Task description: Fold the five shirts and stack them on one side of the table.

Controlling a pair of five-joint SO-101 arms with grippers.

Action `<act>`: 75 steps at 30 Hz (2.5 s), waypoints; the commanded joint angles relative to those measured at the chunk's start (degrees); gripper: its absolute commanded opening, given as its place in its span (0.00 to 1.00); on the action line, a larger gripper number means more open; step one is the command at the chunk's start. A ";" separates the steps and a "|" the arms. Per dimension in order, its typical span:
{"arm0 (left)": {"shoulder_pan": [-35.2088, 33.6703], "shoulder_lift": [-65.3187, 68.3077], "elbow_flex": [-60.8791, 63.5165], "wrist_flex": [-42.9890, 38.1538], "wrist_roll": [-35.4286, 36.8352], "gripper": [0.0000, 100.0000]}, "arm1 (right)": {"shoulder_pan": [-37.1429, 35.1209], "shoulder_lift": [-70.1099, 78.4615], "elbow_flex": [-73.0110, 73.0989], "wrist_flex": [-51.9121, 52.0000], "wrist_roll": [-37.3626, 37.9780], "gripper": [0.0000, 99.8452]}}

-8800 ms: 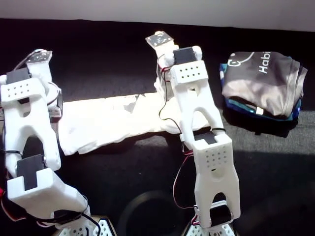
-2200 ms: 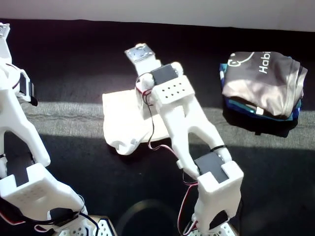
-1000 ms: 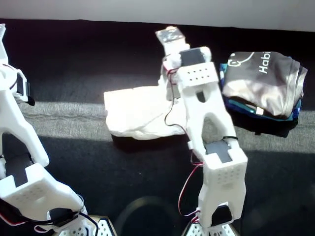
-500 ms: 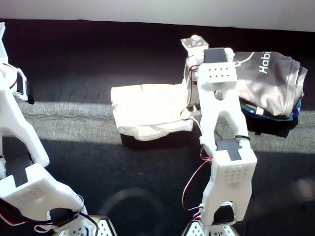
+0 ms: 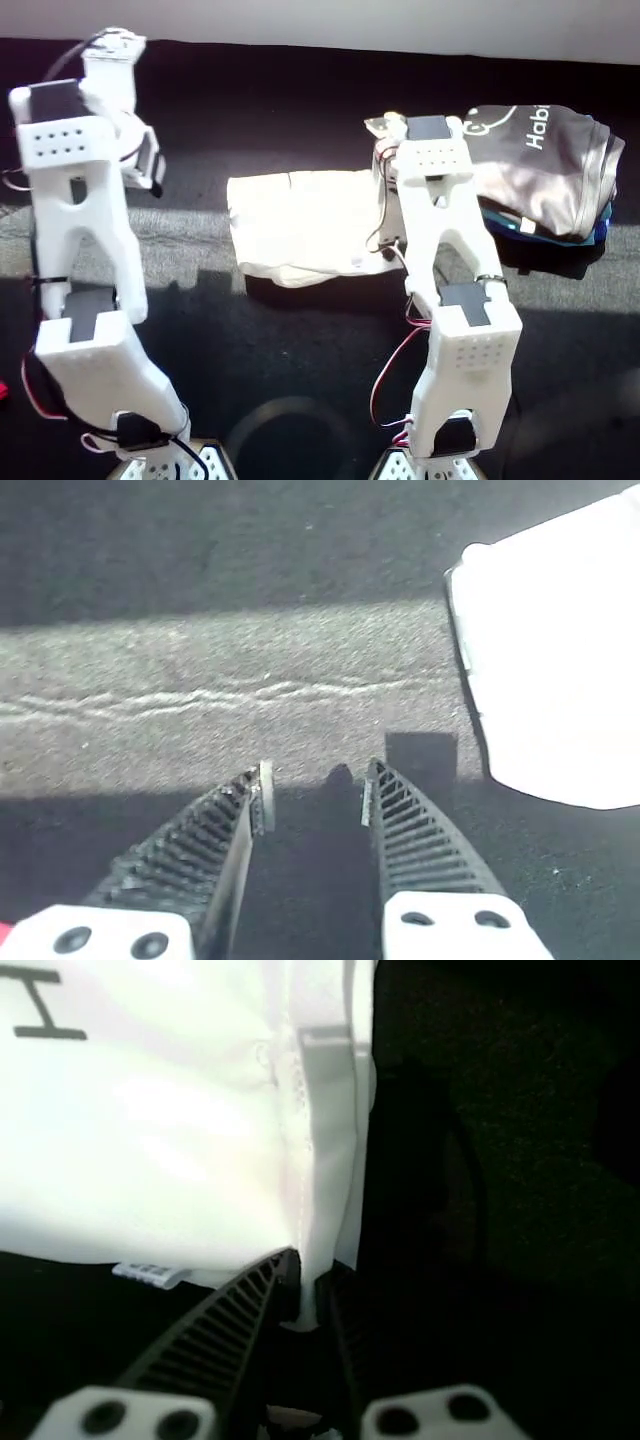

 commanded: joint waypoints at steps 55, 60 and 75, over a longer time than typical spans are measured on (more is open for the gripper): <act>-1.36 1.27 -7.60 4.13 4.75 0.15 | -10.95 3.21 0.13 -31.52 -13.27 0.43; -5.67 1.63 -7.52 3.78 4.66 0.15 | -11.82 10.15 -5.32 -29.93 -18.81 0.43; -6.81 1.63 -7.60 3.69 4.57 0.15 | -6.99 26.77 -28.00 -13.93 -15.91 0.00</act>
